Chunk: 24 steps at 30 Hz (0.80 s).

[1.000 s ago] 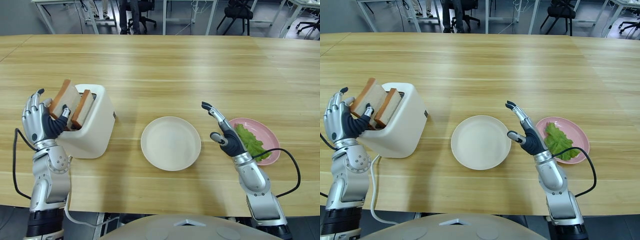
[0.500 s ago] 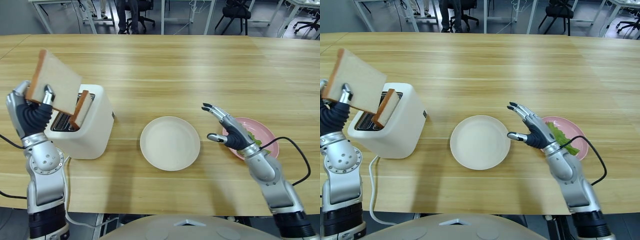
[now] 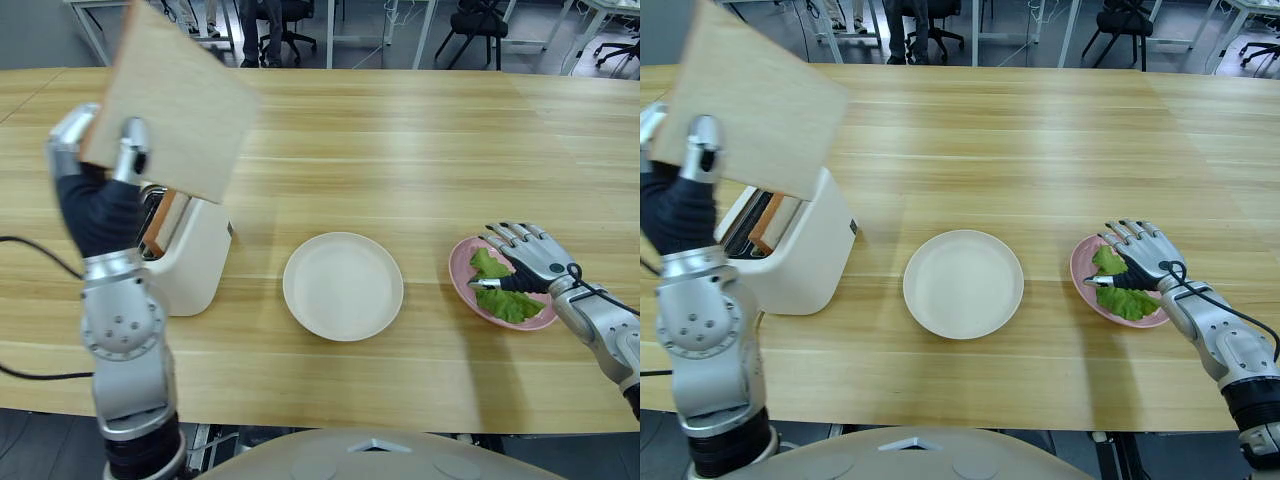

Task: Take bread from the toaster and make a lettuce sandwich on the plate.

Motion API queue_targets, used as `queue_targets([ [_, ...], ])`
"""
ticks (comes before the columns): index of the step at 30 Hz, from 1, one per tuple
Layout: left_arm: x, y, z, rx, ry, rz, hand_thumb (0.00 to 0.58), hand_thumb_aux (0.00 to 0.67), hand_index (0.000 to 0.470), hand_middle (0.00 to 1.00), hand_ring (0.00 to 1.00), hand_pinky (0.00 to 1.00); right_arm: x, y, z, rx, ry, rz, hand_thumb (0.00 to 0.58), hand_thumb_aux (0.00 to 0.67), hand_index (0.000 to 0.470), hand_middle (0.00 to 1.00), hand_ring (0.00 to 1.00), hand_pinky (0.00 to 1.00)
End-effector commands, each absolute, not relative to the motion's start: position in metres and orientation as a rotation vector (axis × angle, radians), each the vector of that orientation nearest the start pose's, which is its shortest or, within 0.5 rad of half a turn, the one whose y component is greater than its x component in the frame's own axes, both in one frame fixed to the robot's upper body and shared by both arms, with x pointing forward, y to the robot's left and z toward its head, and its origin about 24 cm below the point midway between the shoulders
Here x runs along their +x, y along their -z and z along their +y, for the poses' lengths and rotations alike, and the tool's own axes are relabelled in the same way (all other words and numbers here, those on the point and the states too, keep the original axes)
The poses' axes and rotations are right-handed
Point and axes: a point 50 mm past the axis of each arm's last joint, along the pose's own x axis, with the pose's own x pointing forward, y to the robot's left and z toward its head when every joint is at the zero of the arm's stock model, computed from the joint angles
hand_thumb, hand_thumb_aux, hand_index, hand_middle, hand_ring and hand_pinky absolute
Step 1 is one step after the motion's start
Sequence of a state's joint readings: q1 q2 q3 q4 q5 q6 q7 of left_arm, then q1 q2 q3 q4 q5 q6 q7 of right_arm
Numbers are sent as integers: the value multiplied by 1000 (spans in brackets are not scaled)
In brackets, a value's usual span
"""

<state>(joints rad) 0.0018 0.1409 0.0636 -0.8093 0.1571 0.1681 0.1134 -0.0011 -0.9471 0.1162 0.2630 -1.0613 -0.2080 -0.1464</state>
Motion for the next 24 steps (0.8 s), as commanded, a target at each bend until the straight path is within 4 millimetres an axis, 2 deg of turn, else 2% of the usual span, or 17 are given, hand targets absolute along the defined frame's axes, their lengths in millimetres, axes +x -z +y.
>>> queue_targets([
  [1, 207, -175, 140, 285, 122, -470, 580, 670, 460, 1000, 1000, 1000, 236, -63, -323, -2012, -320, 77, 0, 0, 0, 0, 0, 0],
  [7, 220, -126, 131, 424, 444, -228, 580, 670, 460, 1000, 1000, 1000, 238, -59, -330, -2061, -363, 164, 0, 0, 0, 0, 0, 0],
  [12, 245, -98, 130, 549, 593, -102, 580, 670, 460, 1000, 1000, 1000, 235, -51, -334, -2060, -383, 236, 0, 0, 0, 0, 0, 0],
  [18, 273, -70, 124, 581, 668, 1, 580, 670, 460, 1000, 1000, 1000, 240, -48, -338, -2065, -380, 266, 0, 0, 0, 0, 0, 0],
  [24, 286, -58, 111, 557, 692, 26, 580, 670, 460, 1000, 1000, 1000, 239, -44, -346, -2065, -377, 312, 0, 0, 0, 0, 0, 0],
])
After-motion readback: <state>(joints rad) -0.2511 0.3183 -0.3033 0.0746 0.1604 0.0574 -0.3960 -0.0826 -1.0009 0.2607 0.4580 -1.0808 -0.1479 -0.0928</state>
